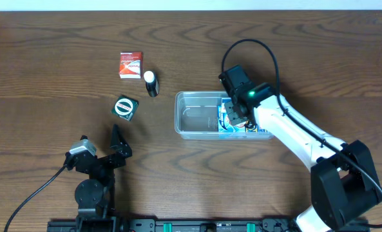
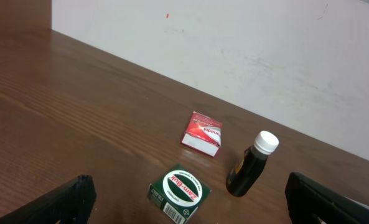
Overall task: Pack container
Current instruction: 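Release the white box inside the container beside the blue box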
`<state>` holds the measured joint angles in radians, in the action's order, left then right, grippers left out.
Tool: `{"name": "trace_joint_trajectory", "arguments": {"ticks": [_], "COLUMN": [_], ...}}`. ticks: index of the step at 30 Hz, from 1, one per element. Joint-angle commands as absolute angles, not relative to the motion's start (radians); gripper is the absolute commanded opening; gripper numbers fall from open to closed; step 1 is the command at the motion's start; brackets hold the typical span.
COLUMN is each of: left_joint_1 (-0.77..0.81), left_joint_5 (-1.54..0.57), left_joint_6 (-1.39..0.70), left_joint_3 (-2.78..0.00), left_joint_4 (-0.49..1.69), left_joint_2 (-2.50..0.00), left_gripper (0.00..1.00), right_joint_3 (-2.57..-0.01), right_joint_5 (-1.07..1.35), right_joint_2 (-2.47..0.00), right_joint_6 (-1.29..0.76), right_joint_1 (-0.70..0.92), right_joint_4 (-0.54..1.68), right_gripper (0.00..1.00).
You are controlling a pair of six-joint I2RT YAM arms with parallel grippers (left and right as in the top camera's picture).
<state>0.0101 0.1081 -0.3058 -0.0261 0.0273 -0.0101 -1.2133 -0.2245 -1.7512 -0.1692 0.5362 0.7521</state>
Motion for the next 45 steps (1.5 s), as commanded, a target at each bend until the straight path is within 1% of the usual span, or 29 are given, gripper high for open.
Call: {"name": "trace_joint_trajectory", "arguments": {"ticks": [1,5,8,12,19,25,26,27,28,30,31,38,42,45], "left_joint_1": [0.006,0.006,0.006,0.006,0.006,0.006,0.006,0.006,0.006,0.006,0.006,0.006,0.006,0.006], "left_joint_5": [0.120,0.120,0.120,0.120,0.120,0.120,0.120,0.120,0.120,0.120,0.120,0.120,0.120,0.120], "left_joint_6": [-0.288,-0.289,-0.289,-0.289,-0.288,-0.288,-0.289,-0.288,-0.289,-0.289,-0.289,-0.289,-0.289,-0.289], "left_joint_3": [-0.004,-0.004,-0.004,-0.004,-0.004,-0.004,-0.004,-0.004,-0.004,-0.004,-0.004,-0.004,-0.004,-0.004], "left_joint_4": [0.063,0.064,0.063,0.063,0.064,0.064,0.064,0.064,0.063,0.064,0.064,0.063,0.064,0.064], "left_joint_2": [-0.005,-0.005,-0.005,-0.005,-0.005,-0.005,-0.005,-0.005,-0.005,-0.005,-0.005,-0.005,-0.005,-0.005], "left_gripper": [0.98,0.98,0.98,0.98,0.98,0.98,0.98,0.98,0.98,0.98,0.98,0.98,0.98,0.98], "right_joint_3": [-1.213,-1.213,-1.212,-1.212,-1.212,-1.212,-1.212,-1.212,-1.212,-1.212,-1.212,-1.212,-1.212,-1.212], "right_joint_5": [-0.140,-0.131,-0.130,-0.130,-0.123,-0.128,-0.132,-0.135,-0.136,-0.149,-0.154,-0.155,-0.186,-0.228], "right_joint_2": [-1.722,-1.722,-1.724,-1.739,-1.799,-1.820,-1.820,-1.820,-1.820,-1.820,-1.820,-1.820,-1.820,-1.820], "right_joint_6": [-0.137,-0.142,-0.157,-0.199,-0.208,-0.213,-0.213,-0.213,-0.213,-0.213,-0.213,-0.241,-0.297,-0.345], "right_joint_1": [0.588,0.638,0.657,0.664,0.664,0.664,0.664,0.664,0.664,0.664,0.664,0.664,0.664,0.664], "right_joint_4": [0.730,0.678,0.626,0.588,0.514,0.504,0.505,0.506,0.508,0.512,0.514,0.532,0.550,0.570], "right_gripper": [0.44,0.44,0.41,0.38,0.36,0.34,0.36,0.42,0.50,0.70,0.75,0.79,0.84,0.84]}}
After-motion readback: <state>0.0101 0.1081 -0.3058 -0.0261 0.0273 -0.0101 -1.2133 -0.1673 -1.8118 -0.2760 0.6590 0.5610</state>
